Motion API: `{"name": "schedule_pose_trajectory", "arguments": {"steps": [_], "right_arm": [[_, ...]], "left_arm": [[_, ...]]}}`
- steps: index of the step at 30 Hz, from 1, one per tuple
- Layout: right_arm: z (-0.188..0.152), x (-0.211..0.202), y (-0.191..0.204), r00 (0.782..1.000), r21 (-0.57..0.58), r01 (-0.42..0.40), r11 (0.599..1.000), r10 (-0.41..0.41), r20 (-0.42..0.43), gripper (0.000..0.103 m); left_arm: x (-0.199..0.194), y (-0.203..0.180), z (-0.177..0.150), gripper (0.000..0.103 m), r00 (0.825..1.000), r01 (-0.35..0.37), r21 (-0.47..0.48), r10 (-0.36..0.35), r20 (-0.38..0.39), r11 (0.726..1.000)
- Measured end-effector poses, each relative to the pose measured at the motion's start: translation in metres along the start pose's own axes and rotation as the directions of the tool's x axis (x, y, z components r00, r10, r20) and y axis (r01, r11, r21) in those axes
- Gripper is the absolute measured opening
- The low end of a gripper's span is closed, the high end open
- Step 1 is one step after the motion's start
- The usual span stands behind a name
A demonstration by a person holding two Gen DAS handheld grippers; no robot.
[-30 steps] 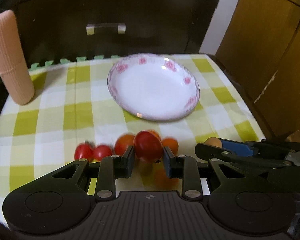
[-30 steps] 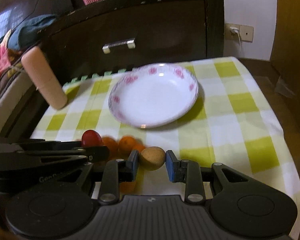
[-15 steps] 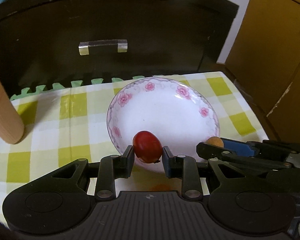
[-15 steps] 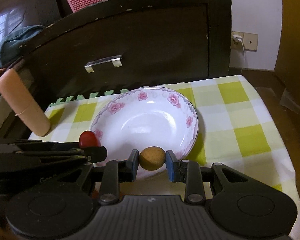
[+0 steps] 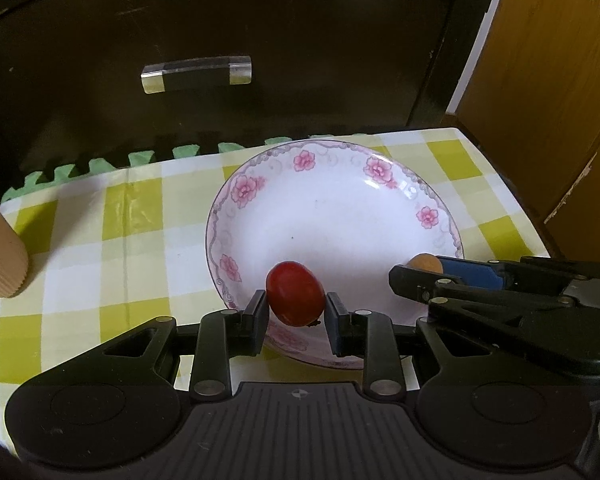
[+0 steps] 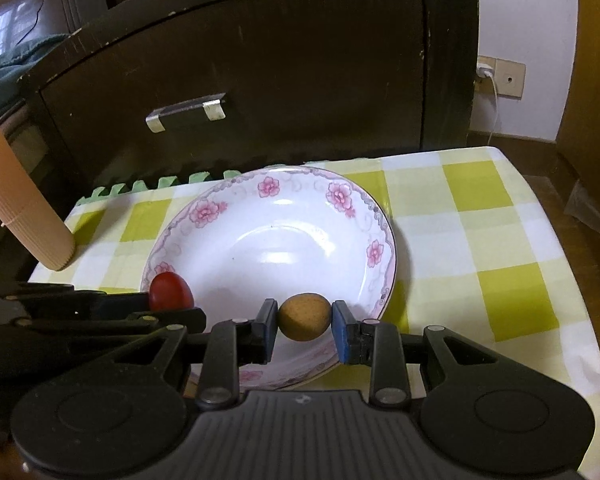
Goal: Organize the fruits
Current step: 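Carry both fruits over the white bowl and open both tools to drop them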
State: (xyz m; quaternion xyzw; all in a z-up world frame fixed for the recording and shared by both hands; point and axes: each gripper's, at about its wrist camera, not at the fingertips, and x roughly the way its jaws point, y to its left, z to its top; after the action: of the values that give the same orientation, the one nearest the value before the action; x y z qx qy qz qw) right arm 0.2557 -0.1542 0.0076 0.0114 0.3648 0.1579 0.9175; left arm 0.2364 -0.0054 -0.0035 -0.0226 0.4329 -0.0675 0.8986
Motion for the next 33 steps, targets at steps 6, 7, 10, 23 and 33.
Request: {"name": "schedule_pose_trajectory", "arguments": {"steps": [6, 7, 10, 23, 33], "right_arm": [[0.0, 0.003, 0.0, 1.0, -0.006, -0.004, 1.0, 0.004, 0.001, 0.03], [0.0, 0.003, 0.0, 1.0, -0.007, -0.004, 1.0, 0.004, 0.001, 0.03], [0.0, 0.004, -0.001, 1.0, -0.006, -0.001, 1.0, 0.001, -0.001, 0.03], [0.002, -0.004, -0.002, 1.0, 0.011, 0.005, 1.0, -0.005, 0.027, 0.031], [0.003, -0.025, 0.004, 0.998, 0.008, -0.002, 1.0, 0.002, 0.055, 0.031]], "left_arm": [[0.001, 0.001, 0.0, 0.038, 1.0, -0.008, 0.0, 0.008, 0.001, 1.0], [0.001, 0.002, 0.0, 0.038, 1.0, -0.008, 0.001, 0.008, 0.0, 1.0], [0.001, 0.0, 0.0, 0.039, 1.0, -0.014, 0.008, 0.014, 0.005, 1.0], [-0.009, 0.0, 0.001, 0.052, 0.999, -0.024, -0.006, 0.024, 0.027, 1.0], [-0.025, -0.001, 0.002, 0.058, 0.998, -0.022, -0.008, 0.022, 0.052, 1.0]]}}
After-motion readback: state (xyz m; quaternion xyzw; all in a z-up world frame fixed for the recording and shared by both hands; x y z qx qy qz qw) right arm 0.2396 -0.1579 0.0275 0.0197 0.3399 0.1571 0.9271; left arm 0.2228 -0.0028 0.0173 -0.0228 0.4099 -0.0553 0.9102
